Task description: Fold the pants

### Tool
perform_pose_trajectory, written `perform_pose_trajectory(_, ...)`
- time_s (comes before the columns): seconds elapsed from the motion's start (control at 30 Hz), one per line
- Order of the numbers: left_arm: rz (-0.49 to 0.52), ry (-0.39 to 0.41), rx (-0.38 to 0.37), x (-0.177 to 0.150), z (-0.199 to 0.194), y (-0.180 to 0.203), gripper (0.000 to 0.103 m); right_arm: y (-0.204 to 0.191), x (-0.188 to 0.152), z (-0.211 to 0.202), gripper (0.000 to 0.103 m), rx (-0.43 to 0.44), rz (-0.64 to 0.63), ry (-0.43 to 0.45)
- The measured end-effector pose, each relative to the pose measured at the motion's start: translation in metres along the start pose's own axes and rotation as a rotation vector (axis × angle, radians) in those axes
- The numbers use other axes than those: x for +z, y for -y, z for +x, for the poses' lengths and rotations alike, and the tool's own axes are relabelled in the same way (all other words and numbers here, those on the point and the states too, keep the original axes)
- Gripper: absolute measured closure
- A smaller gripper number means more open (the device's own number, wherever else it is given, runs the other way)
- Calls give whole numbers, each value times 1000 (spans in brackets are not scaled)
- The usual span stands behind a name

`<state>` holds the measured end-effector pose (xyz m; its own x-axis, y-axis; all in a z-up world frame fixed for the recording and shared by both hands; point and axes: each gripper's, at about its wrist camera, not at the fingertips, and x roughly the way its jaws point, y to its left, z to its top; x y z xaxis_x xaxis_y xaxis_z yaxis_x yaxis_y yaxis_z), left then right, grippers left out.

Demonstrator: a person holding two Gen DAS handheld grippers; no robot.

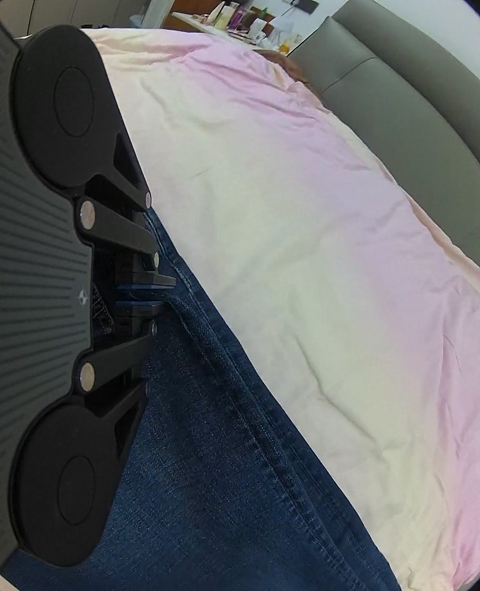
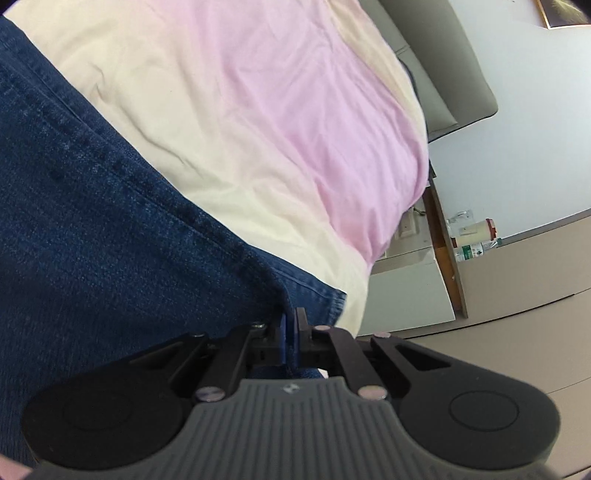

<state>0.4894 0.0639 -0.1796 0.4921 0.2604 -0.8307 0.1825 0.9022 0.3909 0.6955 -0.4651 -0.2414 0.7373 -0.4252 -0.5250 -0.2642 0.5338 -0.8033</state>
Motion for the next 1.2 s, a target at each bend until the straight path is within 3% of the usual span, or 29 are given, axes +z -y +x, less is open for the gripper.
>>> perform_pose_trajectory(0.17,-10,59,20,-9,-28,-2,97,-12,5,3,103,-18,-66,-40)
perform_pose_trajectory(0.33,-80,115,17,2,-60,-22,97,6,6,-16,103,-36,-91,-48)
perform_pose_trajectory(0.4,-85,124,22,17,-51,-22,97,15,14,-12,103,-53,-47,-56)
perform_pose_trajectory(0.5,-72,70,0,32,-19,-18,97,13,31,7,103,-44,-5,-89)
perform_pose_trajectory(0.77,-110,14,-51,30,39,-15,93,-27,43,52,103,-52,-44,-136)
perform_pose_trajectory(0.87,-53,24,-26,26,39,-10,79,-33,44,55,102,-63,-45,-137)
perform_pose_trajectory(0.93,-50,53,-39,25,30,-14,47,-27,43,50,81,-63,-2,-137)
perform_pose_trajectory(0.97,-65,74,-37,24,23,-17,26,-23,43,46,61,-66,21,-130)
perform_pose_trajectory(1.0,-80,99,-37,23,15,-20,24,-19,43,41,55,-68,42,-120)
perform_pose_trajectory(1.2,-193,119,-75,-4,-43,-58,24,-6,41,-11,49,43,201,-93)
